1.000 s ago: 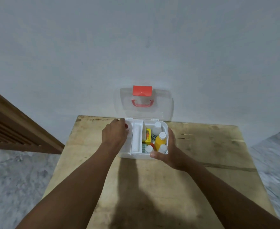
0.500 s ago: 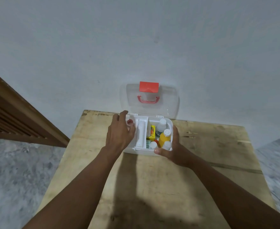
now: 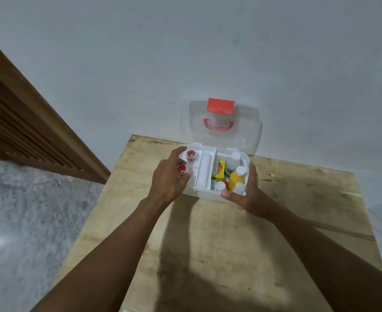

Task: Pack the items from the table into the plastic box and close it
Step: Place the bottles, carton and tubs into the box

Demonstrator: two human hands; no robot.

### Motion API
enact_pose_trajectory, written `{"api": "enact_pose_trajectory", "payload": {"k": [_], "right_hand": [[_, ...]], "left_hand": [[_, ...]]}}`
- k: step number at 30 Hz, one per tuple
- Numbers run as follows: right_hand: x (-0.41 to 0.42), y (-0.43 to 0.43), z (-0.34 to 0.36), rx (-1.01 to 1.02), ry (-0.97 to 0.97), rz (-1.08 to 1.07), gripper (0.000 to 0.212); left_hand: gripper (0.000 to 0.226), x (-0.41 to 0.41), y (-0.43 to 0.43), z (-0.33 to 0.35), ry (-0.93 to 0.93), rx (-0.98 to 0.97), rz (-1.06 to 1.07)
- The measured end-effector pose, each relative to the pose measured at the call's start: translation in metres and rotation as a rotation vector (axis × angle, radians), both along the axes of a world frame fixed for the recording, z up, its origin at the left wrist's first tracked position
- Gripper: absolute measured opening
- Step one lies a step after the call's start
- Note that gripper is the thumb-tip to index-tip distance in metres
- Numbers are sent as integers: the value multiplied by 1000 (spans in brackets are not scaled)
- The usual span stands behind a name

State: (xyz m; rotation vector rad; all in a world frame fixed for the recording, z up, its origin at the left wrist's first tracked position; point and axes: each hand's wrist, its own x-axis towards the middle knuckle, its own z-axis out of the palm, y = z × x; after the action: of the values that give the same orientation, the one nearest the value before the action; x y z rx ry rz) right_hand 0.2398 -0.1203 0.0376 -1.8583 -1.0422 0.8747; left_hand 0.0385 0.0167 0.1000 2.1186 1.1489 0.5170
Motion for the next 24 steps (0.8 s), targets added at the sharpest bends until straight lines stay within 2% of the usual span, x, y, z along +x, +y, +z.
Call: {"api": "enact_pose_trajectory", "payload": {"k": [5,9,14,17,21,24], "right_hand": [[-2,2,4,-5,32,14,124],[-5,3,10,6,78,77,116],[-7,2,12,-18,81,71,122],[-8,1,12,-24,82,58,124],[-8,1,15,-20,66,41,126],[-8,1,18,-17,57,47,122]], "left_hand": [[62,3,4,0,54,56,-51],[78,6,17,-6,167,23,-53],[96,10,26,-12,248,-21,-149],[102,6,26,-10,179,-43,-195],[94,-8,13,-8,-68,73,-135],[106,-16,5,-18,-143,-79,-54]]}}
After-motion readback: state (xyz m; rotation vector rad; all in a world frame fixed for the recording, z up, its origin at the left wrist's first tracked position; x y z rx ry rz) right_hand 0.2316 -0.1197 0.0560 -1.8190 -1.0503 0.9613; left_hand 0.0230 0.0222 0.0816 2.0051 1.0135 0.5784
